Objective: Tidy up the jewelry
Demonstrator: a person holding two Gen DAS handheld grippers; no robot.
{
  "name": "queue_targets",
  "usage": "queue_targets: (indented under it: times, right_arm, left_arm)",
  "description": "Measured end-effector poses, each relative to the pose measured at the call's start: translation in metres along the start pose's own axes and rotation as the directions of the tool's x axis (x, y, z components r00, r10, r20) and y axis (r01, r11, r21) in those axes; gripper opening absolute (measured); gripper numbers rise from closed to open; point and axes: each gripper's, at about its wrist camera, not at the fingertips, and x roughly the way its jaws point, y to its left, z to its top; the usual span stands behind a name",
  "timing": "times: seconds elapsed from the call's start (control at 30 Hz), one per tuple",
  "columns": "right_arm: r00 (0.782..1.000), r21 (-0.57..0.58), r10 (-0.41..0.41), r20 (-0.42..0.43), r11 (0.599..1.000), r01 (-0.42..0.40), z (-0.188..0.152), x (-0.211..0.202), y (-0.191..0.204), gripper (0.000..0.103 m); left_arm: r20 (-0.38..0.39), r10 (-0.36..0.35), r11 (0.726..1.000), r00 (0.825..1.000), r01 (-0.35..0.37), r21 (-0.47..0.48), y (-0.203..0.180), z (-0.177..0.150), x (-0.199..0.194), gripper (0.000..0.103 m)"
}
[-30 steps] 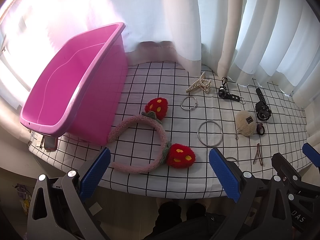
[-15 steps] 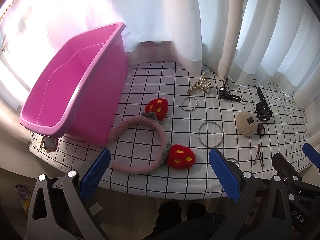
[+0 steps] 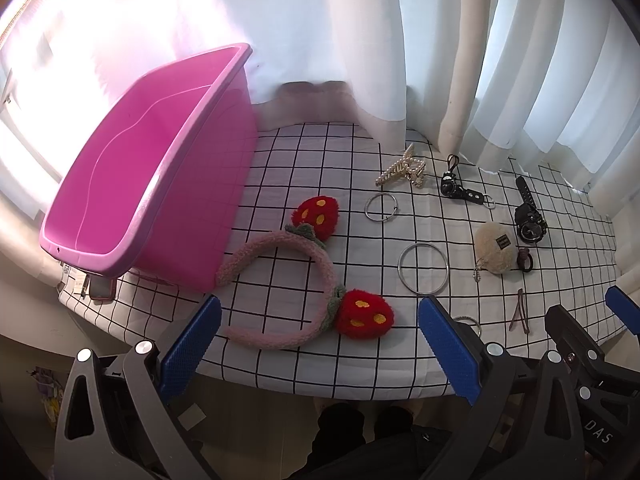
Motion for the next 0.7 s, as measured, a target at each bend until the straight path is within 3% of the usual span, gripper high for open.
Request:
queue_targets:
  times: [0.37, 0.7]
  right_arm:
    - [1.000, 0.045, 0.011, -0.010, 0.999, -0.011, -0.010, 0.006, -0.007, 0.094]
    - [0.998, 0.116, 0.007, -0.059, 0.993, 0.000, -0.049, 0.028, -0.026, 0.094]
  left_arm:
    - [-0.024, 0.006, 1.000, 1.000, -0.006, 0.000, 0.009, -0.006, 0.015, 0.097]
    - [-0.068, -0.006, 0.999, 0.998, 0.008, 0.031, 0.020, -0.033, 0.058, 0.097]
